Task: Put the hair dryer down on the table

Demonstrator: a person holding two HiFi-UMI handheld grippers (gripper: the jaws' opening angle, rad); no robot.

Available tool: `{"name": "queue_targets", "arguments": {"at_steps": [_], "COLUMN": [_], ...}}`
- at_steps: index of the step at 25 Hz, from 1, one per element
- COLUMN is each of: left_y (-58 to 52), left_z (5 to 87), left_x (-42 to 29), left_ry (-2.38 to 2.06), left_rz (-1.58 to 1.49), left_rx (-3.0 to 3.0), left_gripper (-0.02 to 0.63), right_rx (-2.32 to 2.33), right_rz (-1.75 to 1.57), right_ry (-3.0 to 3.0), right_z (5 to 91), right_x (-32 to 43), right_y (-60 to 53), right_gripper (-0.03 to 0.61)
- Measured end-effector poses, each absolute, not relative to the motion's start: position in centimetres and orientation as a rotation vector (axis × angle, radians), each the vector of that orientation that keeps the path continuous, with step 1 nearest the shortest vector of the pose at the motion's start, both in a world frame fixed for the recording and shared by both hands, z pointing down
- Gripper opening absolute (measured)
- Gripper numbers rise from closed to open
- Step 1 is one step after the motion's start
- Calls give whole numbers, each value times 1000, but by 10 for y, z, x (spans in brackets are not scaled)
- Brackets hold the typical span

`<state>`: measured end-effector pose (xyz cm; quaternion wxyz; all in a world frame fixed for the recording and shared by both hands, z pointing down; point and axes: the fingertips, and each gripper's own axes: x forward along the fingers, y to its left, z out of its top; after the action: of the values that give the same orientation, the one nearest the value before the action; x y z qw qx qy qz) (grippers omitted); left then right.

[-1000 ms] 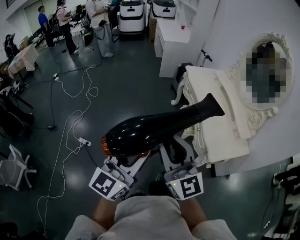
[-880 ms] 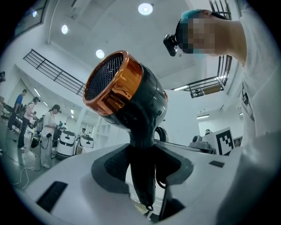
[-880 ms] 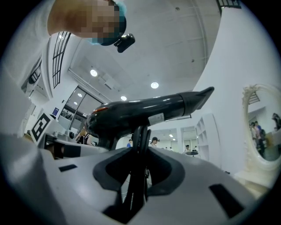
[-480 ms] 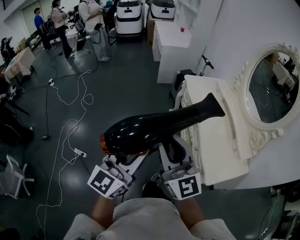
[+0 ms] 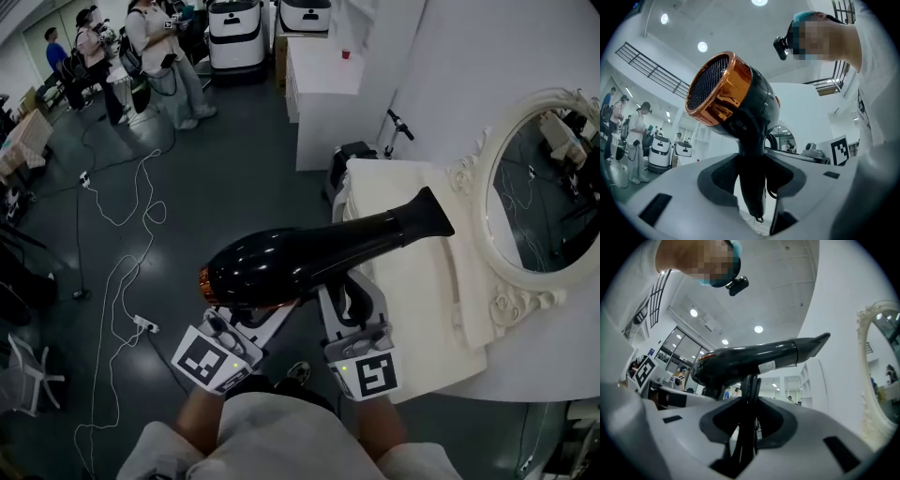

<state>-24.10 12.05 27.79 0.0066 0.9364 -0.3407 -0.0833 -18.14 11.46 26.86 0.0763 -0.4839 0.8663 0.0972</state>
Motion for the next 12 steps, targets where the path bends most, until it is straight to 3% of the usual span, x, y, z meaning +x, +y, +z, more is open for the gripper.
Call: {"name": "queue_targets", "arguments": {"at_steps": [12], "left_y": [38], "left_z": [285], "left_x": [-162], "left_ry": [-834], "left_rz": [-202], "left_rx": [2996], "left_gripper": [172], "right_rx": [-1647], "right_rz": [302], "right_ry": [2479], "right_z": [276], "right_x": [-103], "right_y": [42], "right_gripper": [100]}}
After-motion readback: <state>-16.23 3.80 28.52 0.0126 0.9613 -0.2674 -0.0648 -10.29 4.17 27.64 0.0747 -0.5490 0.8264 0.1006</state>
